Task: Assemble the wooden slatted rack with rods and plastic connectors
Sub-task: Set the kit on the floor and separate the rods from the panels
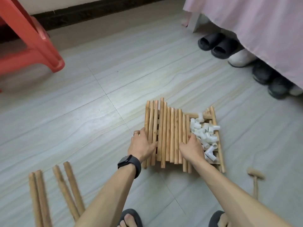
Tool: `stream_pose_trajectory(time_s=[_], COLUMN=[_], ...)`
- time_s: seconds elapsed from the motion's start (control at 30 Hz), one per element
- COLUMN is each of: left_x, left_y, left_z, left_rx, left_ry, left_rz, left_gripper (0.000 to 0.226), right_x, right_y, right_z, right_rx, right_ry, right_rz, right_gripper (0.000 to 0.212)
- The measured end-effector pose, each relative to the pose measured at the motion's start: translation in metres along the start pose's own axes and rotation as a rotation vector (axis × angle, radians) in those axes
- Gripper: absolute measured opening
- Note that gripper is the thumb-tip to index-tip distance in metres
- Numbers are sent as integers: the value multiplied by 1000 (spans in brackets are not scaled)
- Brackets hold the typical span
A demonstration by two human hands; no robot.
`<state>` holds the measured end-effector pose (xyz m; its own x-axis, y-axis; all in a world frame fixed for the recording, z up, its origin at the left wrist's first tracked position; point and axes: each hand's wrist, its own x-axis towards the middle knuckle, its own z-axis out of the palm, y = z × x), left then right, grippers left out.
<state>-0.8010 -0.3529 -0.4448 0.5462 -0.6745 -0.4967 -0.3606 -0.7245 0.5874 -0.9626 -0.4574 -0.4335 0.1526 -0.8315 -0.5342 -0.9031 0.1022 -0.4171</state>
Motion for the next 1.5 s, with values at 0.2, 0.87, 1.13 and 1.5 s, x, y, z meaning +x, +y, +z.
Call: stream_pose_trajectory(time_s=[0.2,0.87,1.13,1.5], left_x=[21,34,23,16], left_y=[10,3,26,63], left_z=[16,5,20,46], left_rx=[114,-167,-5,450], left_ry=[63,-27,110,163], left_rz=[-83,-194,-95,-107], left_gripper=[70,73,52,83], right_x=[29,54,48,37], right_y=[-6,-15,-8,9], right_z=[-1,16,10,-10], right_rx=[-5,207,483,328], right_ry=[-62,-245,-317,-199], right_rz=[100,65,75,8], right_gripper=[59,58,37,27])
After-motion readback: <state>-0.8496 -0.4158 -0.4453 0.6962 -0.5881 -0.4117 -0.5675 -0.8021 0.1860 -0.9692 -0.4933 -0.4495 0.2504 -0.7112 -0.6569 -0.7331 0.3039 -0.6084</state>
